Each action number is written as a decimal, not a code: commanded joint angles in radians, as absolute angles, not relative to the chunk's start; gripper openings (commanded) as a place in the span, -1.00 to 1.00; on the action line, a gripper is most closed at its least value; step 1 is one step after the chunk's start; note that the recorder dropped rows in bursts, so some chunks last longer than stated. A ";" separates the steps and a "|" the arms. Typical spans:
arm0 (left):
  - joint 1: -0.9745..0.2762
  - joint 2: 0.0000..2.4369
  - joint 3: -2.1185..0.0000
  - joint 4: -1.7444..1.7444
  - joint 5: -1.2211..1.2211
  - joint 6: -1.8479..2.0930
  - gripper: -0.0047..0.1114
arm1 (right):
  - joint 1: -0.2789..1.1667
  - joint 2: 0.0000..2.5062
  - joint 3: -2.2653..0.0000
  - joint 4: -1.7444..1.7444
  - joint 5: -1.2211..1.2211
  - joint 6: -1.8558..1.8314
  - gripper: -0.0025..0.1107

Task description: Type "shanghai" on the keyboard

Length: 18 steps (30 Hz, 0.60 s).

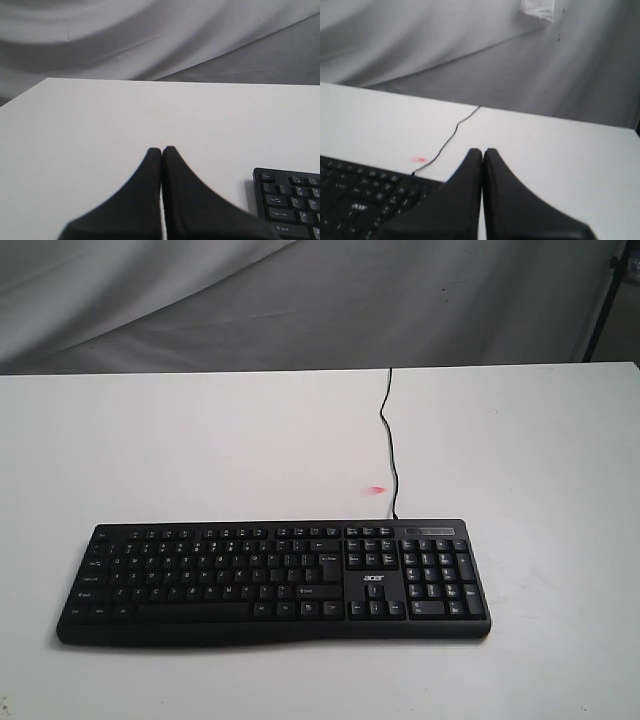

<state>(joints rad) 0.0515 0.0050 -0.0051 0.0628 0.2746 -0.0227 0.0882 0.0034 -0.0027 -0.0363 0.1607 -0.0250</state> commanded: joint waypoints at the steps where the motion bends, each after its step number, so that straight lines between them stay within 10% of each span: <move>1: 0.054 0.000 0.000 0.062 0.266 -0.024 -0.91 | 0.080 0.000 0.000 -0.038 0.010 -0.025 -0.96; 18: 0.054 0.000 0.000 0.062 0.266 -0.024 -0.91 | 0.080 0.000 0.000 -0.038 -0.277 -0.025 -0.96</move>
